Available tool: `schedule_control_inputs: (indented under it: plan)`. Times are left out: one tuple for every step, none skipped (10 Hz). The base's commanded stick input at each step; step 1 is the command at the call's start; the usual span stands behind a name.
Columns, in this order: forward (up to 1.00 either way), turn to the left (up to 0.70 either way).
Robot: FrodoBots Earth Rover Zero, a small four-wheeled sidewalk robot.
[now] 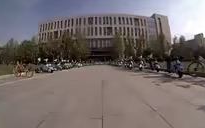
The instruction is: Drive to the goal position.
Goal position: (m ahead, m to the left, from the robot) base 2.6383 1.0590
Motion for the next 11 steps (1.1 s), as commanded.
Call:
schedule_control_inputs:
  plan:
    - [1.00,0.04]
    - [1.00,0.04]
    - [1.00,0.04]
    - [1.00,0.04]
    - [1.00,0.04]
    - [1.00,0.04]
    - [1.00,0.04]
    - [1.00,0.04]
    - [1.00,0.04]
    - [1.00,0.04]
    - [1.00,0.04]
